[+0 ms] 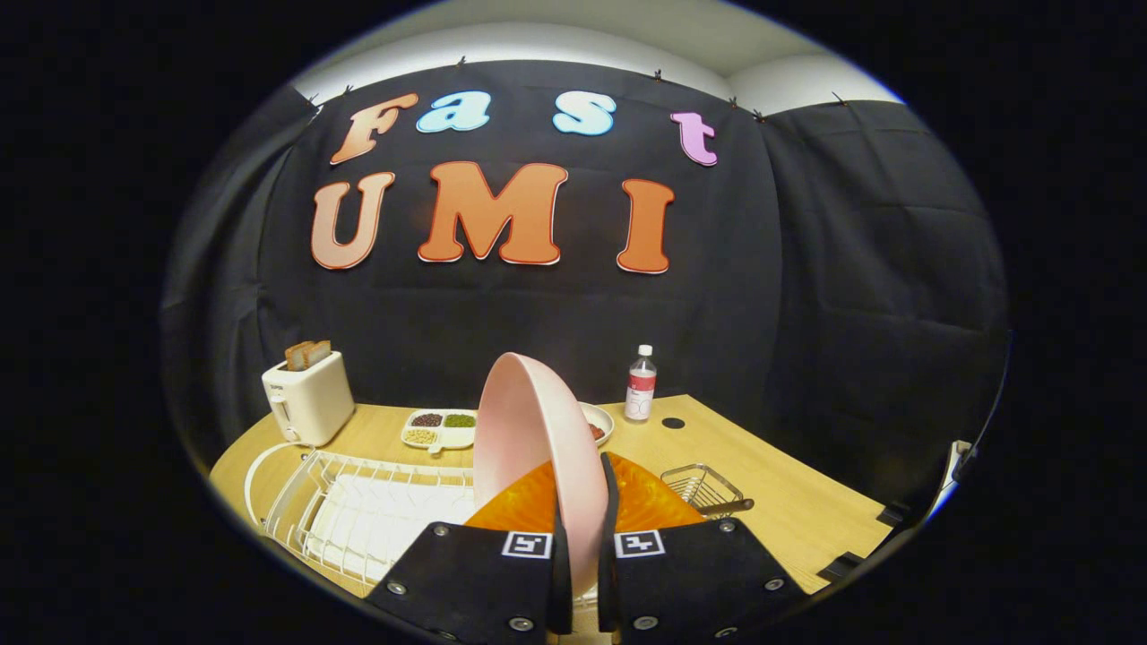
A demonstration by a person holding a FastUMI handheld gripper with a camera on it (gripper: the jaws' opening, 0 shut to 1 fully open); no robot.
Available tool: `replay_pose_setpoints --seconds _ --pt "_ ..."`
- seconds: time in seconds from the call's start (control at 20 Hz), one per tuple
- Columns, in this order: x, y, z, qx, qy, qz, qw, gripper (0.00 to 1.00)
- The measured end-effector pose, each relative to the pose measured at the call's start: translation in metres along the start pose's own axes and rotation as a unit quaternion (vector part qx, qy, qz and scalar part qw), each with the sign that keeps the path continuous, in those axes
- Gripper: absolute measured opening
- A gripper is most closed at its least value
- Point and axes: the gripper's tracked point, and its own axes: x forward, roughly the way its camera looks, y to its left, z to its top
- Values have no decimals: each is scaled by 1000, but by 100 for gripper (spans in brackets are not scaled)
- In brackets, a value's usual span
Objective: Take the plate from the dish rack, then take the spoon from the basket and place it into the plate.
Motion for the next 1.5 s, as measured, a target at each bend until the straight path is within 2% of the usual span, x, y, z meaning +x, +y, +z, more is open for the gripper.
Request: replay_pose_setpoints --seconds 0.3,0.7,0.9,1.05,1.2,1.5 --pt "-53 -5 -24 47 21 51 997 11" --pt "-106 -24 -73 108 49 92 989 11" --pt "-121 -24 -107 167 84 119 975 11" --pt "-120 -26 -140 196 115 119 967 11" --pt "-122 -21 -159 241 138 135 951 11" --pt "-121 -18 -186 277 168 139 936 11"
